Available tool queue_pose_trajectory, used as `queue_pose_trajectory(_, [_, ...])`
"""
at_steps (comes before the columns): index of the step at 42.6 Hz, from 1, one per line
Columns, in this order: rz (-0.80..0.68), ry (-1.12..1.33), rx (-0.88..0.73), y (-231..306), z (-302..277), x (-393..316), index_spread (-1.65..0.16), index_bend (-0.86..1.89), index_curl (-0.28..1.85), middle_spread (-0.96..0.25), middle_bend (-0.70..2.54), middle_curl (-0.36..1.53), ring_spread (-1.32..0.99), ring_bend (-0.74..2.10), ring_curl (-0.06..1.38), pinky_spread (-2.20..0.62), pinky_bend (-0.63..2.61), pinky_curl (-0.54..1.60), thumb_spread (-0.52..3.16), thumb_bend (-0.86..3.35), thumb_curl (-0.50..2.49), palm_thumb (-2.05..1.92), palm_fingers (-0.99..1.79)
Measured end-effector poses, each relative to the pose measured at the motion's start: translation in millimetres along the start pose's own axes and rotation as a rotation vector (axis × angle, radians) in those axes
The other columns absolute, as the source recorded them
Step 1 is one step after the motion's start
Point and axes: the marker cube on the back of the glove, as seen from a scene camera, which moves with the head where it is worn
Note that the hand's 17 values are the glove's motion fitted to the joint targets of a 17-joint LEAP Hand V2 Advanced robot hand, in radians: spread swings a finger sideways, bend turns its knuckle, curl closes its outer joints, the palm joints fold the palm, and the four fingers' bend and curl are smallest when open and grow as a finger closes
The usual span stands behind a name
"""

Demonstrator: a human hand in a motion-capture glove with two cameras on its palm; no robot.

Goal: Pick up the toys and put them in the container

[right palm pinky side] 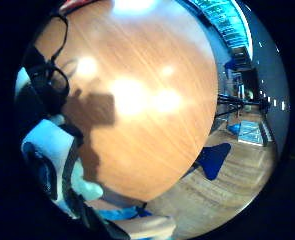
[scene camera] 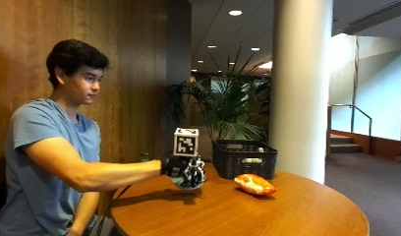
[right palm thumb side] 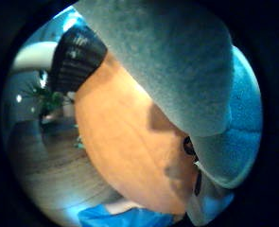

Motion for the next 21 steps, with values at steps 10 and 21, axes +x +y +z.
queue_pose_trajectory(10, [-0.032, 0.139, 0.144, -20.2, -115.4, 3.9, -0.34, 0.30, 0.19, -0.27, 0.62, 0.36, -0.38, 1.12, 0.58, -0.38, 1.22, 0.36, 1.00, 0.28, 0.64, 0.70, 0.97])
queue_pose_trajectory(21, [-0.018, -0.068, 0.257, -71.5, -252.1, -75.8, -0.36, 0.35, 0.24, -0.35, 0.62, 0.40, -0.42, 1.09, 0.57, -0.40, 1.16, 0.38, 0.83, 0.25, 0.74, 0.72, 1.00])
